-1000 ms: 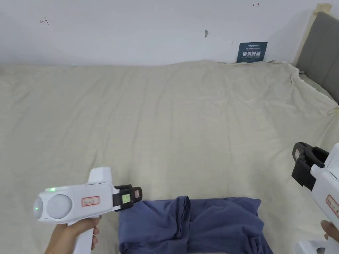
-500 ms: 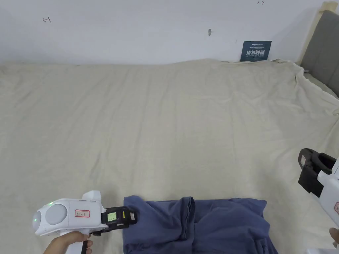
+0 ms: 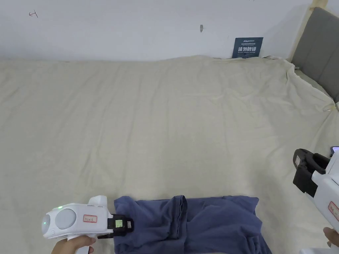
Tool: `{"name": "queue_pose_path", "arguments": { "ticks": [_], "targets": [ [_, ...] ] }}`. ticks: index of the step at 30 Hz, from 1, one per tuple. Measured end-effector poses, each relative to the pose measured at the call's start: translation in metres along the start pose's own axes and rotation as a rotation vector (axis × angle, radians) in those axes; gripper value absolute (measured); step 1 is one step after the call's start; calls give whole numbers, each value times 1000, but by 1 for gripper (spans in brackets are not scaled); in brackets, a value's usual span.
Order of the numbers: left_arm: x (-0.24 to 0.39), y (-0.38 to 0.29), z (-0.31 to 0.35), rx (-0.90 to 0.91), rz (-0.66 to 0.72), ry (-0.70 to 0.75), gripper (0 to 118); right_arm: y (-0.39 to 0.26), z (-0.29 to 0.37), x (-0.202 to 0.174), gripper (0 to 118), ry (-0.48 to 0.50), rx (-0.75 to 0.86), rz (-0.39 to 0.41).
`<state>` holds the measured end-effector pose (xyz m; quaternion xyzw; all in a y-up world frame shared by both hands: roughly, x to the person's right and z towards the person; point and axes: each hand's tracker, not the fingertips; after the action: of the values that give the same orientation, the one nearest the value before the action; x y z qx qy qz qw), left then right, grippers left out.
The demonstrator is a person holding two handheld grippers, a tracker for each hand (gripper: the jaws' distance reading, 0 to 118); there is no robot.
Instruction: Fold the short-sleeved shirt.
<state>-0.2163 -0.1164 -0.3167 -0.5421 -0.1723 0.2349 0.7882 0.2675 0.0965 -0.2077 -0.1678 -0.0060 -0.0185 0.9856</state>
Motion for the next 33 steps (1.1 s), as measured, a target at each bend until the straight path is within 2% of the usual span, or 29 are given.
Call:
{"name": "queue_pose_path", "arguments": {
  "ticks": [3,6,10,22,26,33],
  "targets": [
    [3,-5,8,22,-35,31,10,0,-1,-1,0,4,-2,1],
    [6,-9,16,42,-54,73,8,2,-1,-3,0,8,0,1],
    [2,-11,43,85,-13,42,7,2,-4,-4,0,19,3,-2],
    [-41,-10,159,155,-25,251,7,6,-6,-17,0,64,27,-1],
    [-24,-11,170,168,-21,267,7,4,-5,-19,0,80,24,-2],
    [60,0,154,133,-123,180,7,7,3,-22,0,84,23,4]
  ]
}}
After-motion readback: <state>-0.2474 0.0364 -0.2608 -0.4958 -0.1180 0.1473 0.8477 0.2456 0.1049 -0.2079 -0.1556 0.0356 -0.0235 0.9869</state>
